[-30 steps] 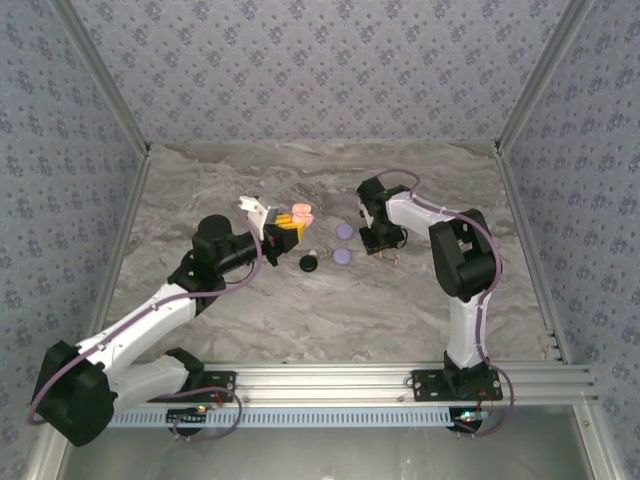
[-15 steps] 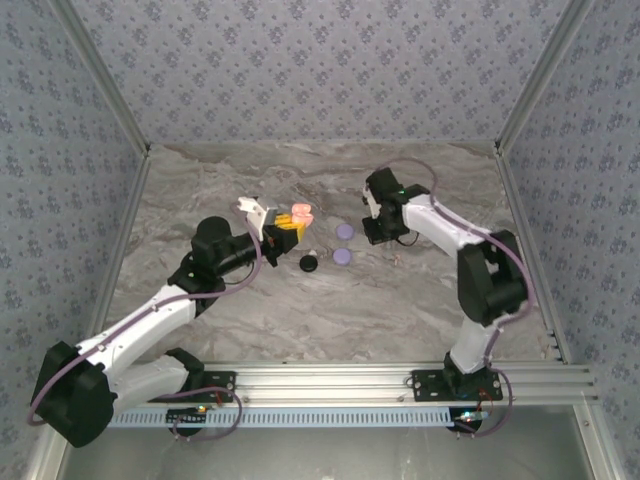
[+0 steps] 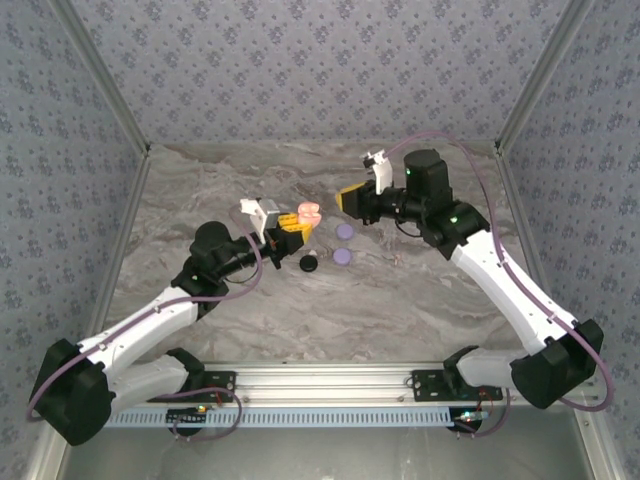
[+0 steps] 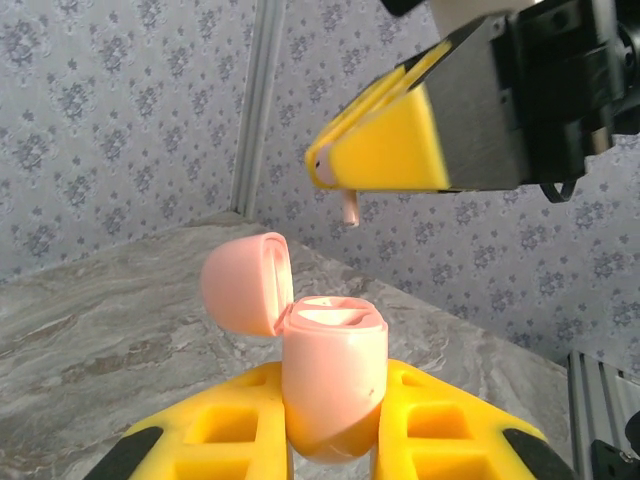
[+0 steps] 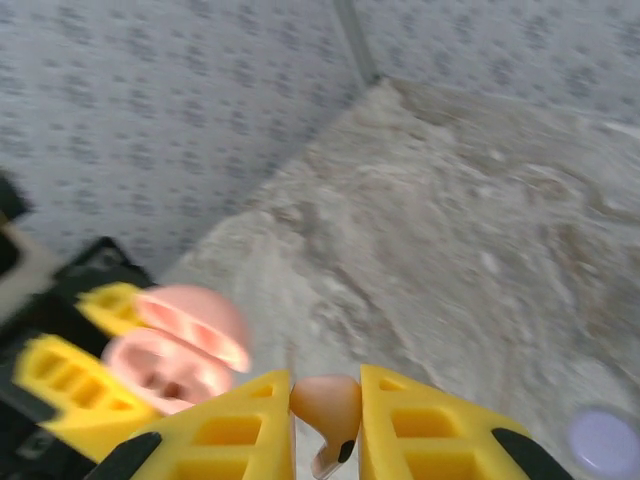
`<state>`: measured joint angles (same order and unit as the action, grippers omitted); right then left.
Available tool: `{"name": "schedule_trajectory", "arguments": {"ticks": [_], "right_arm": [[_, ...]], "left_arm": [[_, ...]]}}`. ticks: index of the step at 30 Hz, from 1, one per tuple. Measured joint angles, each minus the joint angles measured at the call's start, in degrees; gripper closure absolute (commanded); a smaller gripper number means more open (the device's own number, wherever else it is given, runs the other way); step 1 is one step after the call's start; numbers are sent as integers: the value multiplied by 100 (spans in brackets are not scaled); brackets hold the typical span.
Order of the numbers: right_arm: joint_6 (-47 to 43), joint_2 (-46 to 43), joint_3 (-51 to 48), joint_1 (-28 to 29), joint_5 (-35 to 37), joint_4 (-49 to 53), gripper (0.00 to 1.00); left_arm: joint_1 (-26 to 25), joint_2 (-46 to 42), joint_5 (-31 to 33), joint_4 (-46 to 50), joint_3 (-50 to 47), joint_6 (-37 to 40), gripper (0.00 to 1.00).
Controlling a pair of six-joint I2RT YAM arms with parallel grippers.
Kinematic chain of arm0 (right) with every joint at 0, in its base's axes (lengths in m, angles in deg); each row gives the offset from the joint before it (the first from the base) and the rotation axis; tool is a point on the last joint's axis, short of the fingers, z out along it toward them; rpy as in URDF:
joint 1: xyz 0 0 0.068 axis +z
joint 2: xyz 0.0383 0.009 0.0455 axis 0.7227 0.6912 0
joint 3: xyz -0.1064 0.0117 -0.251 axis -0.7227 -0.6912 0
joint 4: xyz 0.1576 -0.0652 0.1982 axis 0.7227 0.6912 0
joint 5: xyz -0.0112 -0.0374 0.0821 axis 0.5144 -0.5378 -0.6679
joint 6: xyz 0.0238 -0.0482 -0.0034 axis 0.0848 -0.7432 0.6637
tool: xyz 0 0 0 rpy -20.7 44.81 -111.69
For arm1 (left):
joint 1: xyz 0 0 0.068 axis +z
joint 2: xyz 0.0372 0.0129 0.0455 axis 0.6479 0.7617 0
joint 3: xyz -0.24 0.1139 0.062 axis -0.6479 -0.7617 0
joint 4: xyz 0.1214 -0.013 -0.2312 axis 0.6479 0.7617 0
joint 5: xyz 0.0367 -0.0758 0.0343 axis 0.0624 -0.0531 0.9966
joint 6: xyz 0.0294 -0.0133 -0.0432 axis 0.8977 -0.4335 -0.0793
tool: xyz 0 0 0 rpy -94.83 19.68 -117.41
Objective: Insert the wireless bluetooth earbuds into the charging case
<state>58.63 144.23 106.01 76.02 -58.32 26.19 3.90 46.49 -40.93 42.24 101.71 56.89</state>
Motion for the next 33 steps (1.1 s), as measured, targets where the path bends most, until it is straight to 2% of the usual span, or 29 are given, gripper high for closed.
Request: {"name": "schedule_trajectory", "arguments": {"ticks": [4, 11, 33], "right_arm": [[168, -7, 0, 304, -236, -304, 79], [256, -7, -11, 597, -247, -535, 79], [229, 140, -105, 809, 105, -605, 79]], "left_arm": [[-59, 2, -26, -26, 0, 15, 100], [-81, 2, -44, -50, 0, 15, 100], [-157, 122, -63, -127, 0, 17, 100]]}}
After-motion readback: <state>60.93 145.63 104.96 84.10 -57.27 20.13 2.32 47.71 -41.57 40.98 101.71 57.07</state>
